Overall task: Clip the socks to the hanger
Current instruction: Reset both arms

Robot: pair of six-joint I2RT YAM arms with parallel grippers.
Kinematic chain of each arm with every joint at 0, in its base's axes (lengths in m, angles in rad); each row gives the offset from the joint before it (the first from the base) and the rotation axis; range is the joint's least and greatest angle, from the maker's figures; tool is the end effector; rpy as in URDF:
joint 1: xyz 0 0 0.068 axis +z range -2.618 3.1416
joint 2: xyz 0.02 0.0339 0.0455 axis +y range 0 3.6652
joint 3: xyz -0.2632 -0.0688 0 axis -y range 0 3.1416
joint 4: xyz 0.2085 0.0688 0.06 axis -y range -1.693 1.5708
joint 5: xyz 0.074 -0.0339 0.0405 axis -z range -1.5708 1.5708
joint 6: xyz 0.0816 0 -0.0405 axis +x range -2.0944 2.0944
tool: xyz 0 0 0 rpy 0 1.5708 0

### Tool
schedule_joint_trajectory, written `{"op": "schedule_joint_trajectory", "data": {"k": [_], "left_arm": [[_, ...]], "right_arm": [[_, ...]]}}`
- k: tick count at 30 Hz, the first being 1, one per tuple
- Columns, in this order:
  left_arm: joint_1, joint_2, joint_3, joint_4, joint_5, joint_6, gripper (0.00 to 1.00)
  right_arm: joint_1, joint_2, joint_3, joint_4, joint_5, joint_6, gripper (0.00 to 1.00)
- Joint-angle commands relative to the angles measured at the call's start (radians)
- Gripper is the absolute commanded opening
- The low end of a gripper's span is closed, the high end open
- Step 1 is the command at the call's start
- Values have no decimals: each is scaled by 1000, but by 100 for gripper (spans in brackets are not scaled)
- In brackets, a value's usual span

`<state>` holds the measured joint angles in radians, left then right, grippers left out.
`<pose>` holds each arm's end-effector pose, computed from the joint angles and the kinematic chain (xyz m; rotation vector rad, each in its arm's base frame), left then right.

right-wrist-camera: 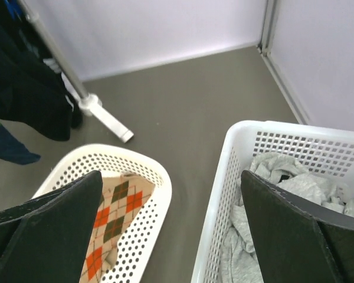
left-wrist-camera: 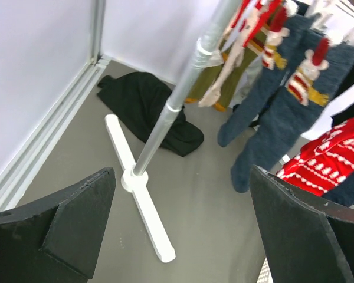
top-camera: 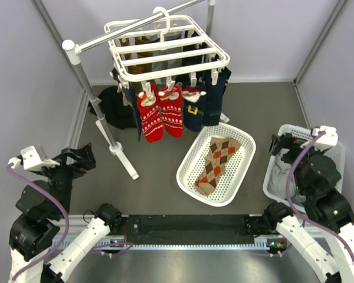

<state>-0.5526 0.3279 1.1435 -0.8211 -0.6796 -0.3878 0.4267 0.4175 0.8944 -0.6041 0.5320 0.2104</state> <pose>0.0333 0.0397 0.3905 -0.3992 1.5273 -0.2017 0.0902 -0.0045 0.3509 0.2132 1.6668 0.0277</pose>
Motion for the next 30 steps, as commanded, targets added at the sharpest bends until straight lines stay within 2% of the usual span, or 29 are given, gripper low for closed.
{"op": "schedule_joint_trajectory", "data": {"k": [1, 10, 30], "left_arm": [[-3, -36, -1, -24, -51, -45, 99], [-3, -105, -13, -85, -86, -103, 99], [-3, -181, 12, -174, -94, -154, 99]], "right_arm": [[-11, -94, -40, -5, 56, -11, 99], [-11, -193, -43, -51, 22, -19, 99], [-11, -267, -6, -105, 25, 12, 99]]}}
